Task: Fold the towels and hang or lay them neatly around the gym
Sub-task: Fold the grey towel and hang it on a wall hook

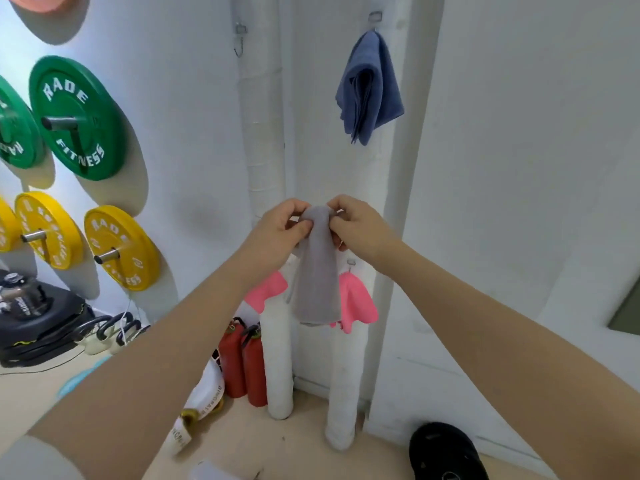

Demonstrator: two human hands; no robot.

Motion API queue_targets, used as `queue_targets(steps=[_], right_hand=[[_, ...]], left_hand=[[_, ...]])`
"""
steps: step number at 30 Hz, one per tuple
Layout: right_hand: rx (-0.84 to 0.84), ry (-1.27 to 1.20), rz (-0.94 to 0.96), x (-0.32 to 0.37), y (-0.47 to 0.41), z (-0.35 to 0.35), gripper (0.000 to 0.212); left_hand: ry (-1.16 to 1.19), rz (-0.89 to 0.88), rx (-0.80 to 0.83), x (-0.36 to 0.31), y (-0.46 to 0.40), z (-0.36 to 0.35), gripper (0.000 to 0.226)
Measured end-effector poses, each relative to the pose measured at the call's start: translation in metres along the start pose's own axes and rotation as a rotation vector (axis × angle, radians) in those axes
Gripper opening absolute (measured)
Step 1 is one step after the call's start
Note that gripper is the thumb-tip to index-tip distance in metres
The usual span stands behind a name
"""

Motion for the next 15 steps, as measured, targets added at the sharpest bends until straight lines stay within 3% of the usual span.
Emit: queue_targets(steps=[8, 12, 15], right_hand=[[0.053, 0.216, 0.084, -0.017, -0.099, -0.037, 0.02], [-0.06, 0.254, 0.291, -0.017, -0.177, -0.046, 0.013], [-0.023, 0.138, 0.398, -0.006, -0.243, -0.052, 0.009]], left_hand=[[-0.06, 0.059, -0.024, 0.061, -0.056, 0.04, 0.017], [-0.096, 0.041, -0.169, 0.092, -0.119, 0.06, 0.017], [-0.084, -0.026, -0.318, 0.111, -0.178, 0.078, 0.017]])
Point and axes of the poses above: each hand's wrist, its own y-axis away from the middle knuckle, its own z-axis out of the back of the hand, x = y × z, the point moved 1 cm from there along -y, towards the middle knuckle, and after that the axes turned 6 degrees about -z, right-handed, at the moved point
